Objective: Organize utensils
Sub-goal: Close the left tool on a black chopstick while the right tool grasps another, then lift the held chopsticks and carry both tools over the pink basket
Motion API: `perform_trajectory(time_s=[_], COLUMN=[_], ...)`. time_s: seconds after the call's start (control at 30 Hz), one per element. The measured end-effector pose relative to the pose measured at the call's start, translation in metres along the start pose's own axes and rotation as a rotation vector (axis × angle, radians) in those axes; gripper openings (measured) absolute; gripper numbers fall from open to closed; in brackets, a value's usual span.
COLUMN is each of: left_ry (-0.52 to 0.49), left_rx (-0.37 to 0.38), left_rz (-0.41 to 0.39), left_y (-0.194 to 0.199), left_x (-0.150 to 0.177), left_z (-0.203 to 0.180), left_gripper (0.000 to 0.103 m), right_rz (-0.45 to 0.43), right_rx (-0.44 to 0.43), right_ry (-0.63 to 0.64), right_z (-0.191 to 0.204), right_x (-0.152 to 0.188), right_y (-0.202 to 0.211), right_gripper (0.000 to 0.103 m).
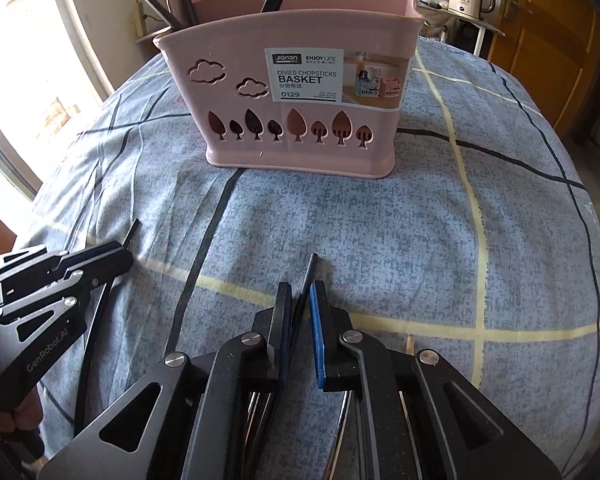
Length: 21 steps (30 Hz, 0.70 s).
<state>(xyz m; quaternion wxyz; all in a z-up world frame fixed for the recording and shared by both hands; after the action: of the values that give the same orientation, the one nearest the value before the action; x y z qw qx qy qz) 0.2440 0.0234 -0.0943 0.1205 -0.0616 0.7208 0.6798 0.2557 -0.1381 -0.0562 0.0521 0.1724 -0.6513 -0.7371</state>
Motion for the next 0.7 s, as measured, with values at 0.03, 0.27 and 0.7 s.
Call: perform_trajectory(time_s=[0.03, 0.27, 0.7], left_ry=[-0.005, 0.011, 0.008], left_rx=[-0.012, -0.006, 0.053], left_rz=[-0.001, -0.003, -0.186], left_y=[0.000, 0.001, 0.076], left_x=[0.000, -0.004, -0.020], left_z=[-0.002, -0.002, -0.001], left_gripper=[0.007, 0.005, 0.004], right_rz=[0.001, -0.010, -0.211], right_rx=[0.003, -0.045, -0.137], right_ry=[0.001, -0.027, -0.046], right_z=[0.000, -0.005, -0.016], right_x=[0.000, 0.001, -0.010], right_y=[0.000, 0.002, 0.077], right_gripper=[0.010, 0.005, 0.004])
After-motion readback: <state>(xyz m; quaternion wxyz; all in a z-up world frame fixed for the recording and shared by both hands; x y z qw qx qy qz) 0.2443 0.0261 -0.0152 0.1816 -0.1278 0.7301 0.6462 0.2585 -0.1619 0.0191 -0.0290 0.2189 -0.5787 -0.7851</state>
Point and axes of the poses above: each gripper's, at about its wrist camera, not at the fingertips, and y roughly against the way its jaws point, z to its left, x to its underside, the point moved 3 cm from there along -y, roughly the way its jaws point, and after that the axes turned 15 degrees about z, right-handed, at the moved point
